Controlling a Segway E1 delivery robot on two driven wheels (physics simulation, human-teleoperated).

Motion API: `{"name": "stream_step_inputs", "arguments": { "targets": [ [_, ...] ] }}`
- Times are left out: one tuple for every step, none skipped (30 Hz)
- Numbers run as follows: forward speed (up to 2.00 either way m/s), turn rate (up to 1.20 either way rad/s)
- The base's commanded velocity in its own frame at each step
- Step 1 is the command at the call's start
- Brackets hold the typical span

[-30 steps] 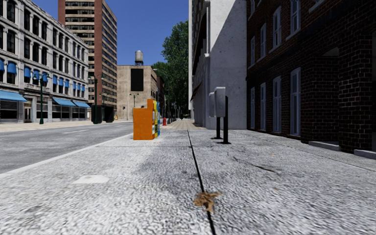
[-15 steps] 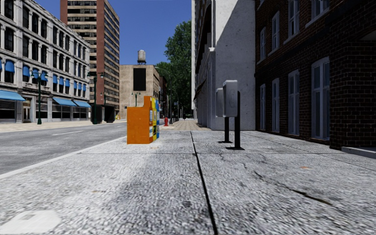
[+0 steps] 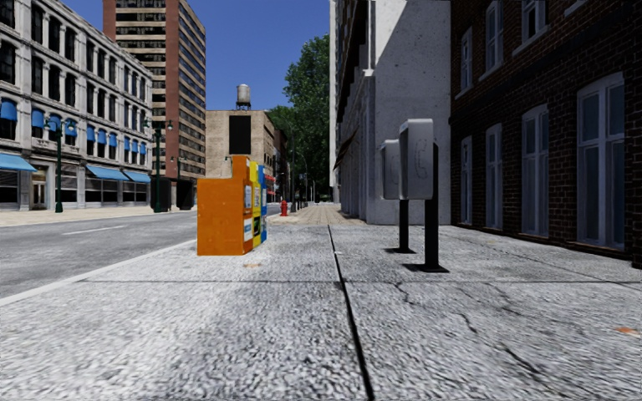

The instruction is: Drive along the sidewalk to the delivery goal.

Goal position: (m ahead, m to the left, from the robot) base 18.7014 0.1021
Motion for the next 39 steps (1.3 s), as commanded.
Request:
{"name": "stream_step_inputs", "arguments": {
  "targets": [
    [2.00, 0.00],
    [2.00, 0.00],
    [2.00, 0.00],
    [2.00, 0.00],
    [2.00, 0.00],
    [2.00, 0.00],
    [2.00, 0.00],
    [2.00, 0.00],
    [2.00, 0.00],
    [2.00, 0.00],
    [2.00, 0.00],
    [2.00, 0.00],
    [2.00, 0.00],
    [2.00, 0.00],
    [2.00, 0.00],
    [2.00, 0.00],
    [2.00, 0.00],
    [2.00, 0.00],
    [2.00, 0.00],
    [2.00, 0.00],
    [2.00, 0.00],
    [2.00, 0.00],
    [2.00, 0.00],
    [2.00, 0.00],
    [2.00, 0.00],
    [2.00, 0.00],
    [2.00, 0.00],
    [2.00, 0.00],
    [2.00, 0.00],
    [2.00, 0.00],
    [2.00, 0.00],
    [2.00, 0.00],
    [2.00, 0.00],
    [2.00, 0.00],
    [2.00, 0.00],
    [2.00, 0.00],
    [2.00, 0.00],
    [2.00, 0.00],
    [2.00, 0.00]
  ]
}}
